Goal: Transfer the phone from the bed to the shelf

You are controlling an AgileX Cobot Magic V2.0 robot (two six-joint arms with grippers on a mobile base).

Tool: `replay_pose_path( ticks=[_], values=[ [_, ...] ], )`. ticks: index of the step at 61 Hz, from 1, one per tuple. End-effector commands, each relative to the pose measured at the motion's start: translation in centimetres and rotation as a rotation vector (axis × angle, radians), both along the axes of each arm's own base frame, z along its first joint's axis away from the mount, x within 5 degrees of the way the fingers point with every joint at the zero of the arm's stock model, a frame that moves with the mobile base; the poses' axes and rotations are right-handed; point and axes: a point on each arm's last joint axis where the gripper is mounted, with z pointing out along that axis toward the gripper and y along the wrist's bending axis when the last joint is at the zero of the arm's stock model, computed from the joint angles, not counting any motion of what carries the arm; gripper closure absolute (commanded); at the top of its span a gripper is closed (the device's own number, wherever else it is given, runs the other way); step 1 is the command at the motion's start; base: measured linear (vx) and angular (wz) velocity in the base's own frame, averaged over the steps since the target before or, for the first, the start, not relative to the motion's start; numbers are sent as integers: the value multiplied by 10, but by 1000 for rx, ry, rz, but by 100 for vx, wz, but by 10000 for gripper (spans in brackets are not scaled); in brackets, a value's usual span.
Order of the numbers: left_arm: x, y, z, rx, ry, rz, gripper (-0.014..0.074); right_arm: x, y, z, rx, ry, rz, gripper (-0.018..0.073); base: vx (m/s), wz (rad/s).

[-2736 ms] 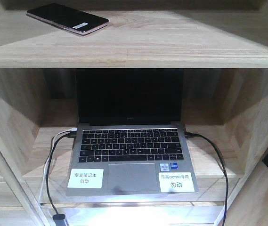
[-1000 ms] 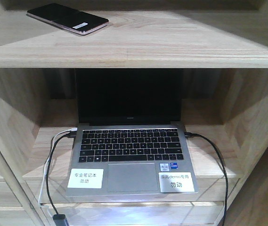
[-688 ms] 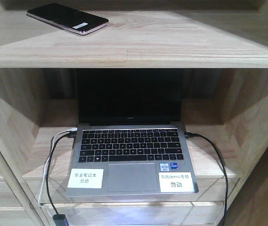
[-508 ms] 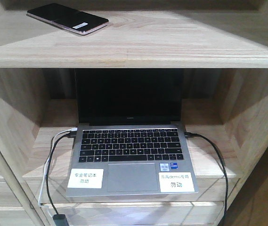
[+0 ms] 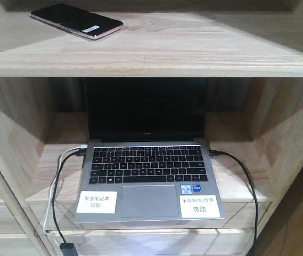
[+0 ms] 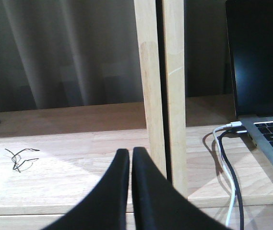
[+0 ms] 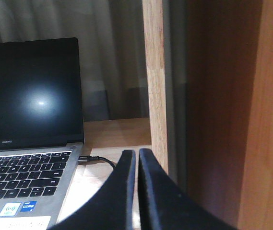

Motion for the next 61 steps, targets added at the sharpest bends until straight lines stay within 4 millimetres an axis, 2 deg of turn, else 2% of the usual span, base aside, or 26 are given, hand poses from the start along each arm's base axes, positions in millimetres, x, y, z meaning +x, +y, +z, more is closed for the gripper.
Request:
replay_pose_path(
  ticks=[1, 61],
  values=[
    [-1, 0, 15, -7, -107, 0, 595, 0, -1, 7, -15, -90, -9, 566, 0, 0],
    [-1, 0, 15, -7, -107, 0, 595, 0, -1, 7, -15, -88, -9, 566, 0, 0]
  ],
)
